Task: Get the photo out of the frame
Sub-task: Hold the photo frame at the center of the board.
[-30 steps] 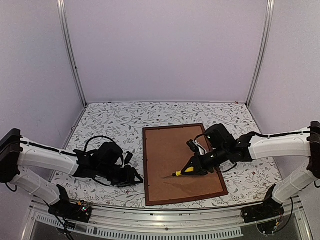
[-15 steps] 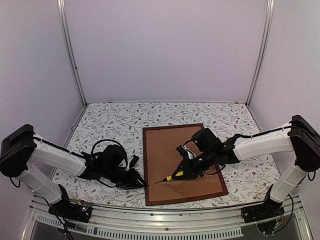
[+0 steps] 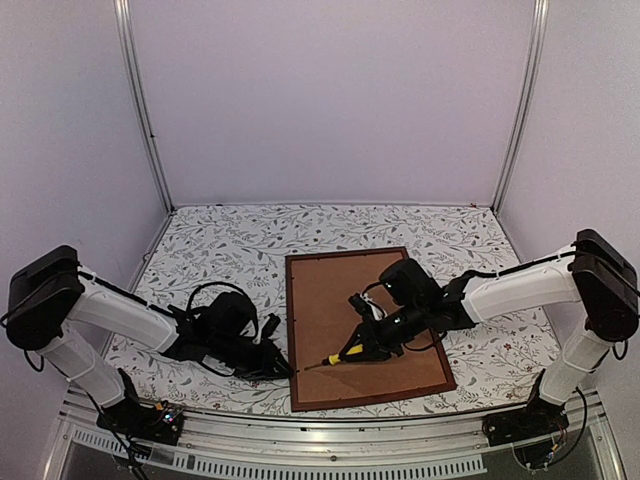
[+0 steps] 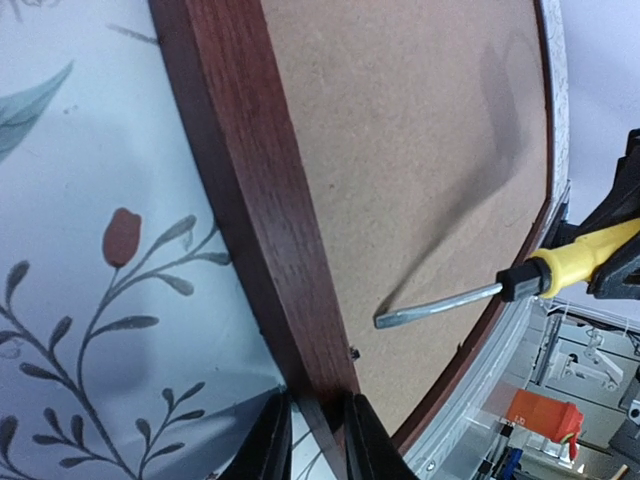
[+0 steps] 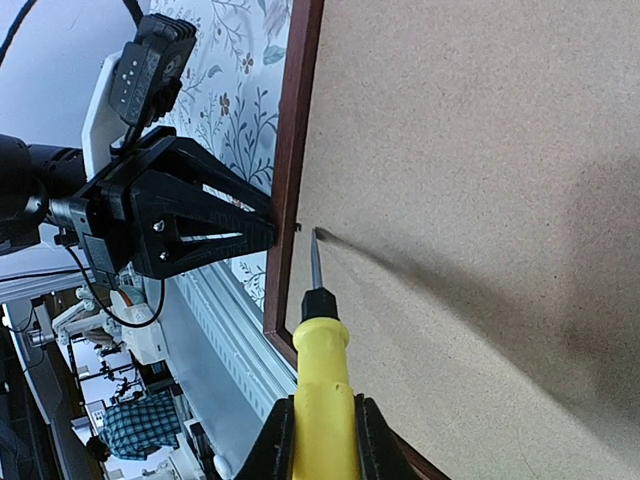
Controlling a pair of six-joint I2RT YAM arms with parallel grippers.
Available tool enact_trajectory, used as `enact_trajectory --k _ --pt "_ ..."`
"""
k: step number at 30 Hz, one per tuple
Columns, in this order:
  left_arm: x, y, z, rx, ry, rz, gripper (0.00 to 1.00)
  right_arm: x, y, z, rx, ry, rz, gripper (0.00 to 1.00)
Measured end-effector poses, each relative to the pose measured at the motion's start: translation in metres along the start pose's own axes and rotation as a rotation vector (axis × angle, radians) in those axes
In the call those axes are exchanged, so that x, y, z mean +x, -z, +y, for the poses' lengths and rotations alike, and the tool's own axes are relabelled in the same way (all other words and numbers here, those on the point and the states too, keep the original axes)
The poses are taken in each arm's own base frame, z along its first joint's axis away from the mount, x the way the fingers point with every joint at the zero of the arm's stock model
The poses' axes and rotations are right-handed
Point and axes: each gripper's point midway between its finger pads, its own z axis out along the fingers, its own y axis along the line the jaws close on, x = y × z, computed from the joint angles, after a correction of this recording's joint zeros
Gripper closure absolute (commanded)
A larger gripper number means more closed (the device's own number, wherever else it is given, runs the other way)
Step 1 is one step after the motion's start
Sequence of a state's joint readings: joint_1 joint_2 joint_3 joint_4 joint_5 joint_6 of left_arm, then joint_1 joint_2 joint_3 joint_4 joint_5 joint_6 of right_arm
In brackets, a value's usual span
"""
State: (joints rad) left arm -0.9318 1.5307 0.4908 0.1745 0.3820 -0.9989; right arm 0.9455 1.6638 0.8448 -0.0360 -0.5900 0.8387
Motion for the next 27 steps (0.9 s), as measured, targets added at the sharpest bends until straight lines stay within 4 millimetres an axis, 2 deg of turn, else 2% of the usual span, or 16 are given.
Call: enact_trajectory --k 27 --pt "0.0003 -0.0041 -0.0078 0.033 0.029 0.007 0.98 0.0037 -0.0063 0.0031 -0.023 -0.006 0.023 1.00"
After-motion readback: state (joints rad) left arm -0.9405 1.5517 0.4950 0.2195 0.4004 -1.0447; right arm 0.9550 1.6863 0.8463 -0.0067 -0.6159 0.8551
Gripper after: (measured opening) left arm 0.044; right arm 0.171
